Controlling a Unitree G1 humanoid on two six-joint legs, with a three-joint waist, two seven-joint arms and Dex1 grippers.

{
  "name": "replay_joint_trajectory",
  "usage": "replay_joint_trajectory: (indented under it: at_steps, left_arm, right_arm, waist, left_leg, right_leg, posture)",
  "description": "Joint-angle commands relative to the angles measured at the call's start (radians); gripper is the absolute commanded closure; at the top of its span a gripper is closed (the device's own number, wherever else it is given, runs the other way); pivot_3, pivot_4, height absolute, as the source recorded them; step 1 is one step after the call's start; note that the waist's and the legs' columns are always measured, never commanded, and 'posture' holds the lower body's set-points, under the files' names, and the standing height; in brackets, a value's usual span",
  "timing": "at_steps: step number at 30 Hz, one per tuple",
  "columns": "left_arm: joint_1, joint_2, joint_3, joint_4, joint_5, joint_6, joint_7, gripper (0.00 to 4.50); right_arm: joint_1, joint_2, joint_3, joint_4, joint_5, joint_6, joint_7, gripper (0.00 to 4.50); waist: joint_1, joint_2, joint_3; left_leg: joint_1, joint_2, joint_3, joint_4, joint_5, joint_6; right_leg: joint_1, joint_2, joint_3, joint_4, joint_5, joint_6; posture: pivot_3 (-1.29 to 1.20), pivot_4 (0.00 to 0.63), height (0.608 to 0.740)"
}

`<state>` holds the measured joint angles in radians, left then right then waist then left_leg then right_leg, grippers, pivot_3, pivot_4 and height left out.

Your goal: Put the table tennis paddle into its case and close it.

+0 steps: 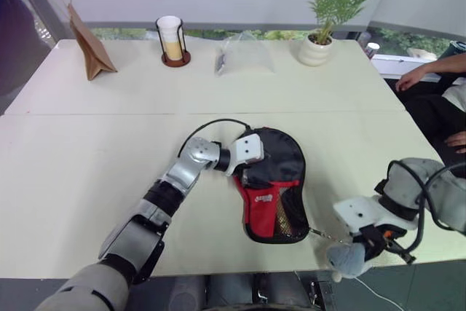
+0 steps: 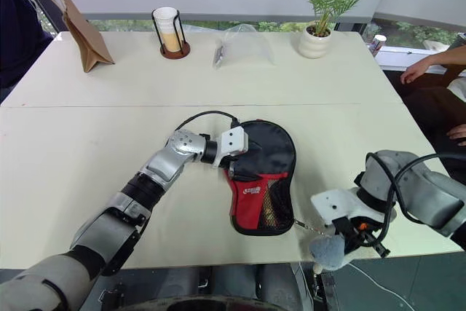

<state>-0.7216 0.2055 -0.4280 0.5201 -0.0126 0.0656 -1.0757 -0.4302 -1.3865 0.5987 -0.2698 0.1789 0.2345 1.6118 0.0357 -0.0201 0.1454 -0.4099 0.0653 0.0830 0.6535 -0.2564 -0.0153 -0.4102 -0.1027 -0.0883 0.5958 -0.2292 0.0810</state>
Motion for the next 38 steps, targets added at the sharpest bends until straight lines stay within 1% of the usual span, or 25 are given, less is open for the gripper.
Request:
replay_joint_trajectory:
  at_steps: [1,3,7,9,10,12,15,21,26,27,30,34,36,38]
  left_arm:
    - [-0.004,0.020,0.038,0.050,0.012,0.052,0.030,0.00]
    - [-0.010,0.019,0.058,0.037,-0.008,0.056,0.027,0.00]
    - [-0.022,0.019,0.103,0.001,-0.056,0.094,0.023,0.00]
    - [-0.025,0.021,0.129,-0.029,-0.082,0.120,0.016,0.00]
    - [-0.028,0.023,0.143,-0.045,-0.098,0.139,0.011,0.00]
    - [-0.035,0.029,0.171,-0.074,-0.124,0.176,0.008,0.00]
    - [-0.048,0.049,0.220,-0.130,-0.170,0.238,0.001,0.00]
    - [-0.070,0.137,0.321,-0.304,-0.294,0.391,-0.031,0.00]
    - [-0.038,0.280,0.392,-0.449,-0.372,0.492,-0.067,0.00]
    - [-0.016,0.327,0.407,-0.489,-0.386,0.510,-0.081,0.00]
    - [0.030,0.409,0.431,-0.560,-0.419,0.542,-0.097,0.00]
    - [0.156,0.541,0.526,-0.719,-0.534,0.644,-0.131,0.00]
    - [0.207,0.576,0.578,-0.779,-0.591,0.695,-0.114,0.00]
    - [0.223,0.592,0.596,-0.799,-0.623,0.724,-0.093,0.00]
  right_arm:
    - [-0.056,0.039,-0.051,0.075,-0.030,0.018,0.003,3.95]
    - [-0.076,0.072,-0.063,0.114,-0.052,0.015,0.003,3.16]
    - [-0.114,0.142,-0.103,0.152,-0.064,0.055,0.000,1.14]
    - [-0.143,0.176,-0.128,0.176,-0.079,0.070,-0.019,0.04]
    - [-0.163,0.192,-0.143,0.193,-0.086,0.073,-0.030,0.02]
    - [-0.199,0.215,-0.177,0.223,-0.092,0.080,-0.046,0.02]
    - [-0.242,0.227,-0.252,0.245,-0.074,0.112,-0.069,0.02]
    - [-0.226,0.181,-0.419,0.219,-0.006,0.157,-0.086,0.02]
    - [-0.190,0.130,-0.564,0.205,0.050,0.226,-0.115,0.02]
    - [-0.159,0.113,-0.613,0.186,0.076,0.253,-0.116,0.02]
    - [-0.088,0.089,-0.709,0.135,0.138,0.321,-0.124,0.02]
    - [0.036,0.095,-0.891,0.025,0.250,0.481,-0.161,0.02]
    - [0.062,0.112,-0.944,-0.026,0.298,0.542,-0.196,0.02]
    - [0.067,0.120,-0.958,-0.049,0.329,0.573,-0.226,0.02]
  waist:
    - [-0.003,0.002,0.001]
    - [-0.006,0.002,0.003]
    - [-0.014,0.003,0.006]
    - [-0.024,0.004,0.007]
    - [-0.027,0.005,0.007]
    - [-0.027,0.005,0.010]
    - [-0.023,0.009,0.016]
    - [-0.022,0.009,0.022]
    - [-0.023,0.011,0.024]
    - [-0.024,0.011,0.025]
    - [-0.025,0.011,0.025]
    - [-0.025,0.012,0.025]
    - [-0.025,0.011,0.026]
    - [-0.025,0.012,0.026]
  left_leg:
    - [0.000,0.000,0.000,0.000,0.000,0.000]
    - [0.000,0.000,0.001,0.001,0.000,0.000]
    - [0.000,0.000,0.001,0.002,0.001,0.002]
    - [-0.004,0.000,0.001,0.002,0.002,0.003]
    - [-0.006,0.000,0.001,0.004,0.002,0.003]
    - [-0.018,0.000,0.001,0.010,0.002,0.003]
    - [-0.018,0.000,0.003,0.011,0.002,0.002]
    - [-0.020,0.000,0.003,0.011,0.002,0.002]
    - [-0.020,0.000,0.004,0.011,0.003,0.002]
    - [-0.020,0.000,0.003,0.011,0.002,0.002]
    - [-0.019,0.000,0.003,0.011,0.002,0.002]
    - [-0.018,0.001,0.003,0.011,0.002,0.002]
    - [-0.018,0.001,0.003,0.011,0.003,0.002]
    - [-0.018,0.001,0.003,0.011,0.003,0.002]
  right_leg:
    - [0.000,0.000,0.000,0.000,0.000,0.000]
    - [-0.001,0.000,0.000,0.000,0.001,0.000]
    - [-0.002,0.000,0.000,0.003,0.001,-0.001]
    - [-0.002,0.000,0.000,0.006,0.003,-0.002]
    - [-0.004,0.001,0.000,0.008,0.005,-0.004]
    - [-0.018,0.002,0.001,0.018,0.005,-0.004]
    - [-0.019,0.003,0.001,0.020,0.005,-0.005]
    - [-0.019,0.003,0.002,0.019,0.006,-0.003]
    - [-0.019,0.003,0.002,0.019,0.007,-0.001]
    - [-0.019,0.003,0.002,0.019,0.007,-0.001]
    - [-0.019,0.003,0.002,0.019,0.006,-0.002]
    - [-0.018,0.003,0.002,0.019,0.005,-0.005]
    - [-0.018,0.003,0.002,0.019,0.005,-0.005]
    - [-0.018,0.003,0.003,0.020,0.005,-0.005]
  posture:
    - [0.00,0.150,0.740]
    - [0.00,0.150,0.740]
    - [0.00,0.150,0.740]
    - [0.00,0.150,0.740]
    - [0.00,0.150,0.740]
    - [0.00,0.150,0.740]
    - [0.00,0.150,0.740]
    - [0.00,0.150,0.740]
    - [0.00,0.150,0.740]
    - [0.00,0.150,0.740]
    - [0.00,0.150,0.740]
    - [0.00,0.150,0.740]
    - [0.00,0.150,0.740]
    - [0.00,0.150,0.740]
